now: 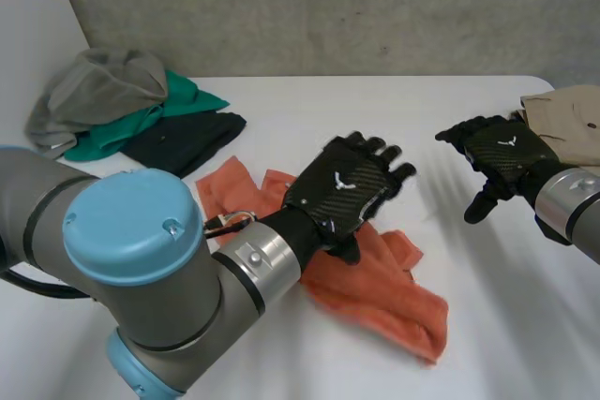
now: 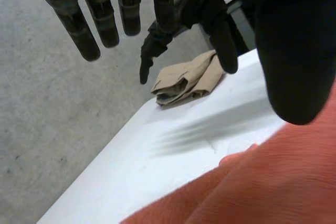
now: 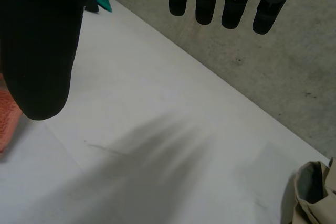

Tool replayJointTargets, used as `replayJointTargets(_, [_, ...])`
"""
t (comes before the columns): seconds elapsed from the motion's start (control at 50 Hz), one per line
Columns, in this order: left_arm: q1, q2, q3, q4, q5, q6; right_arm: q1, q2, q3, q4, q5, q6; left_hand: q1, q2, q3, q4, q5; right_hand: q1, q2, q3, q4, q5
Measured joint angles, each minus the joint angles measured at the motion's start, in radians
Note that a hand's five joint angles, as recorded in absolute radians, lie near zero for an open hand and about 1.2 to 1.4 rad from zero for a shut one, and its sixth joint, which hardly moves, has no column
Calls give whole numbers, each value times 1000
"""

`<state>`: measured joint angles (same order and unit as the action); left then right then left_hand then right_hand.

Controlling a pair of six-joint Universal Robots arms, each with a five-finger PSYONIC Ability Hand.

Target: Fold the laundry.

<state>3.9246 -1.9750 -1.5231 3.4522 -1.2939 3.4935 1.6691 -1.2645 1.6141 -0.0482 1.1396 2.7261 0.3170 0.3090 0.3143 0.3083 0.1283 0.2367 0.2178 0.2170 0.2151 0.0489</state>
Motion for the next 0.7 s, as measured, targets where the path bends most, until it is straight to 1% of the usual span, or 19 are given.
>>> replayJointTargets(0.02, [7,7,0,-6,-10,0,2,1,-1,2,-1,-1,-43,-43,-48,-44,-50,0,0,0,0,0])
replayJointTargets(0.14, [73,86,-12,-74,-63,-1,19,-1,-5,48,-5,-10,-43,-48,-50,-47,-51,0,0,0,0,0])
replayJointTargets(0.2, [118,139,-34,-131,-99,-1,38,-7,-14,133,-12,-33,-43,-47,-50,-47,-51,0,0,0,0,0])
replayJointTargets(0.24, [150,175,-65,-178,-135,1,50,-19,-19,220,-23,-80,-42,-45,-48,-45,-46,0,0,0,0,0])
replayJointTargets(0.3, [176,202,-115,-218,-182,4,57,-33,-15,296,-36,-147,-25,-12,-23,-15,-5,0,0,0,0,0])
replayJointTargets(0.34, [193,211,-159,-232,-218,6,62,-48,9,367,-53,-256,17,25,16,24,33,0,0,0,0,0])
replayJointTargets(0.36, [198,213,-172,-234,-227,7,63,-51,16,380,-57,-282,17,25,16,24,33,0,0,0,0,0])
replayJointTargets(0.42, [218,207,-224,-217,-254,8,70,-60,62,411,-73,-397,30,38,31,40,51,0,0,0,0,0])
replayJointTargets(0.5, [240,165,-259,-139,-262,15,96,-59,124,386,-93,-478,30,38,31,40,50,0,0,0,0,0])
replayJointTargets(0.64, [278,50,-236,44,-244,72,148,-32,190,249,-112,-495,30,38,31,40,50,0,0,0,0,0])
replayJointTargets(0.7, [287,-2,-205,79,-217,104,168,-8,199,200,-113,-490,30,38,31,41,51,0,0,0,0,0])
